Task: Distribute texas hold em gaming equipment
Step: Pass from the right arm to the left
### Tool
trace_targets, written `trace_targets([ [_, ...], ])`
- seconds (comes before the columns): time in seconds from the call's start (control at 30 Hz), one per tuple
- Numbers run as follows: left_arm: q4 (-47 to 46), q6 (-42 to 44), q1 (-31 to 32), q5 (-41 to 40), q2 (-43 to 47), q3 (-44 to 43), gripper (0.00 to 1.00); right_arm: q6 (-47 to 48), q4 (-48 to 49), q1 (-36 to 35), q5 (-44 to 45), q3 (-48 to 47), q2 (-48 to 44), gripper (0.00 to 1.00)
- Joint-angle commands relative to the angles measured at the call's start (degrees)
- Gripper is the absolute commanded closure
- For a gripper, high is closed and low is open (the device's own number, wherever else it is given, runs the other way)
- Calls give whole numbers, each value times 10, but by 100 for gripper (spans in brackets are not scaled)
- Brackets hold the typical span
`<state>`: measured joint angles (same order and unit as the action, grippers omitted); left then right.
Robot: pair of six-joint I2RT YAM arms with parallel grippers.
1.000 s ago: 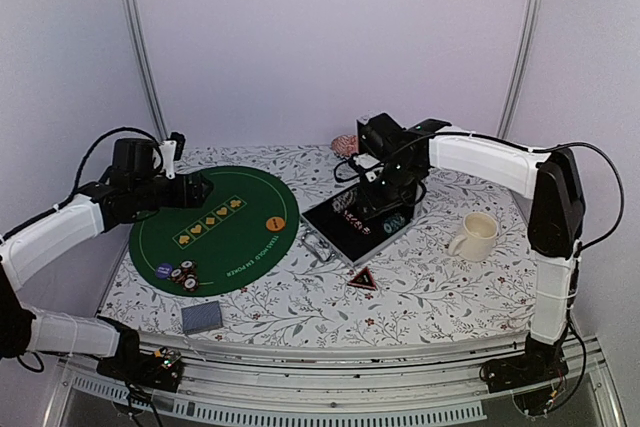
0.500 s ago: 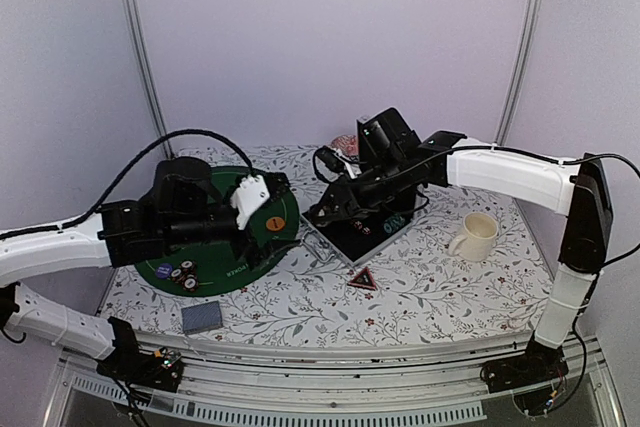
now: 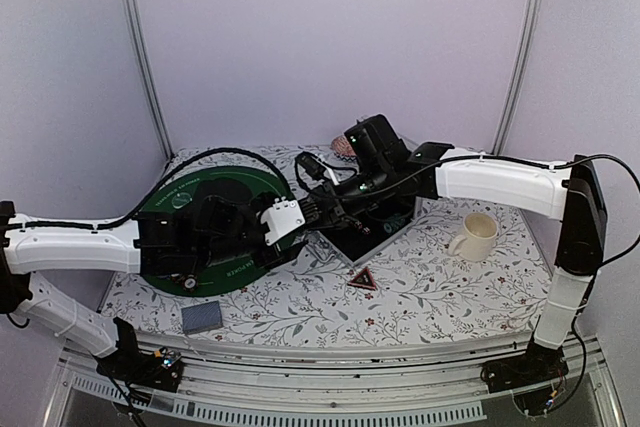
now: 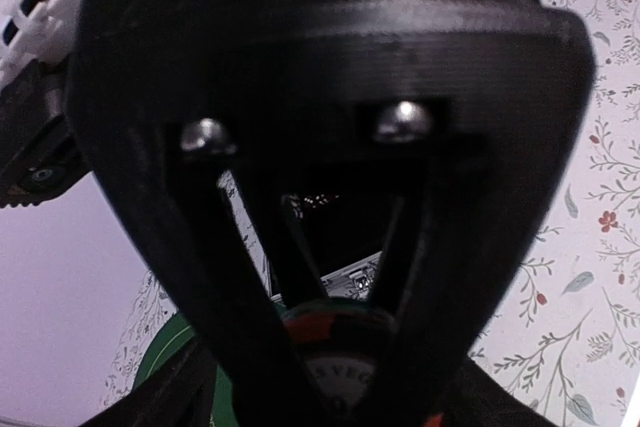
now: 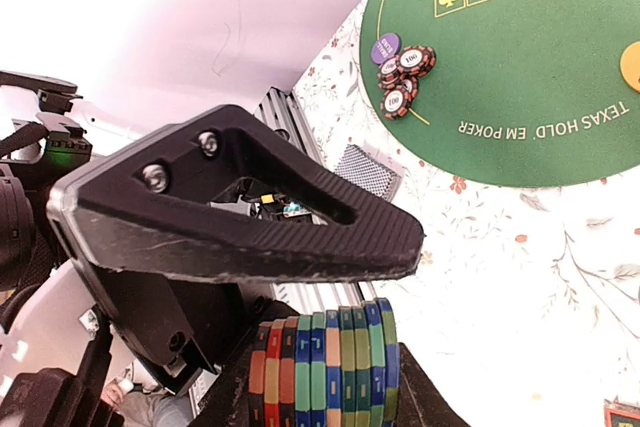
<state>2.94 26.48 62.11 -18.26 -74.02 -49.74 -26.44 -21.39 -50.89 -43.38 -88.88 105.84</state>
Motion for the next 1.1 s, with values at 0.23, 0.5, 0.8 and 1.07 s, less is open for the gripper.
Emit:
trace_targets([
  [0.23,-42,8,-9,-17,-12,-16,41,-14,44,-5,-20,6,-4,98],
  [0.5,-48,7,-10,1,-7,-13,50,-16,46,-5,-19,6,-3,98],
  [0.8,-48,-2,-11,13,-1,-8,100,-14,46,-5,-16,6,-2,98],
  [1.07,-22,-26,-17,28,4,-10,100,-9,39,-1,8,7,-4,66],
])
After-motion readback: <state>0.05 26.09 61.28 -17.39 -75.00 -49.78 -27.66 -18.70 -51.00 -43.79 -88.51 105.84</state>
